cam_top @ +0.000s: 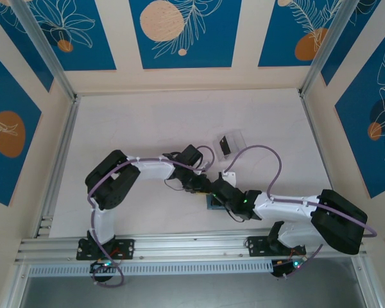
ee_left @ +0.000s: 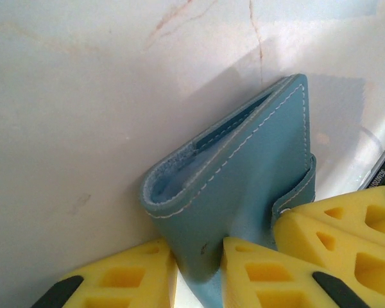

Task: Put the credit cards into the card holder
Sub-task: Close the button on the card holder.

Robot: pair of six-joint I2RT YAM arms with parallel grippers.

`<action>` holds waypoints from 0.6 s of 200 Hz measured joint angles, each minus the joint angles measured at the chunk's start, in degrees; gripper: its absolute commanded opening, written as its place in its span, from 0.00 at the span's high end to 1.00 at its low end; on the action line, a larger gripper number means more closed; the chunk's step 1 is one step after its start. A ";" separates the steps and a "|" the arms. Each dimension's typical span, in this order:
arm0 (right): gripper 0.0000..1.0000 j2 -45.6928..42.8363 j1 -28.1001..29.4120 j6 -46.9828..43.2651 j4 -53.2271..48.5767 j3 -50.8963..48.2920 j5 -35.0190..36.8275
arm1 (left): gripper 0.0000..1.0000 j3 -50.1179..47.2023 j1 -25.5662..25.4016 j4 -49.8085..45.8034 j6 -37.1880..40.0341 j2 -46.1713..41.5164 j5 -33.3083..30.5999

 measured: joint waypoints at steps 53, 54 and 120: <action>0.85 1.86 3.26 4.81 1.49 -0.44 6.14 | 0.77 0.15 1.22 -0.04 -0.50 0.22 1.51; 0.83 1.84 3.23 4.81 1.44 -0.39 6.12 | 0.77 0.15 1.31 -0.04 -0.52 0.22 1.51; 0.01 -2.67 -2.71 -4.00 -17.86 12.85 -0.70 | 0.20 -4.92 17.11 -2.75 1.38 -18.01 -7.48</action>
